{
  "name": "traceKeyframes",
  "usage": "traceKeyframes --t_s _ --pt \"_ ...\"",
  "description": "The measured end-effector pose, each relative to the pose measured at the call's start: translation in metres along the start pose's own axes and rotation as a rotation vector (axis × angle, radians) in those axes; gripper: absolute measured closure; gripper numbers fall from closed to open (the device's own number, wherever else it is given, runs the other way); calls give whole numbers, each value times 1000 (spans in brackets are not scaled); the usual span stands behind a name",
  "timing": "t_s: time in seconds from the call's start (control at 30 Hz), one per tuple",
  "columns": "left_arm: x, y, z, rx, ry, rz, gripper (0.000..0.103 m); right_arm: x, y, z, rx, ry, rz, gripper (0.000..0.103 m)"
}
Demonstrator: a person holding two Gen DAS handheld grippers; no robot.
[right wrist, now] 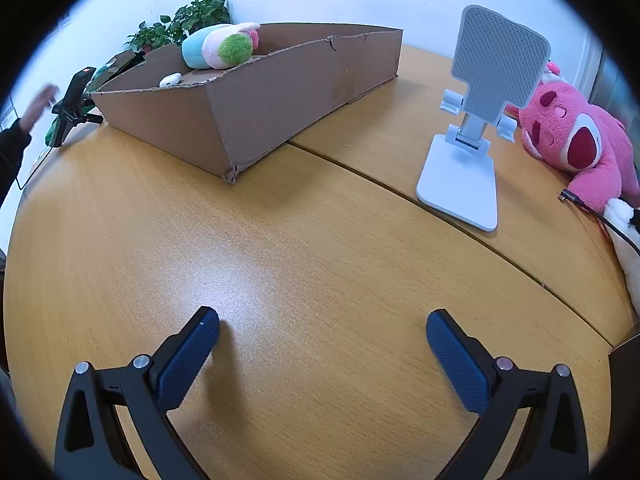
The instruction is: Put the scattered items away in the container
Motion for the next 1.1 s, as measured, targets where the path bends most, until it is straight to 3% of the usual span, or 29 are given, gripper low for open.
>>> traceKeyframes --t_s 1.1 --pt "-1 -4 0 13 -3 -8 0 0 1 2 -1 2 -2 0"
Point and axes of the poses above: each gripper's, at about its wrist camera, not at the fingertips, and x roughly the way its jaws point, y to its left, z to its top, the point moved 3 cm from there along x, roughly the way its jaws point, and after that the axes turned 4 degrees about z, right-handed, at the moved point
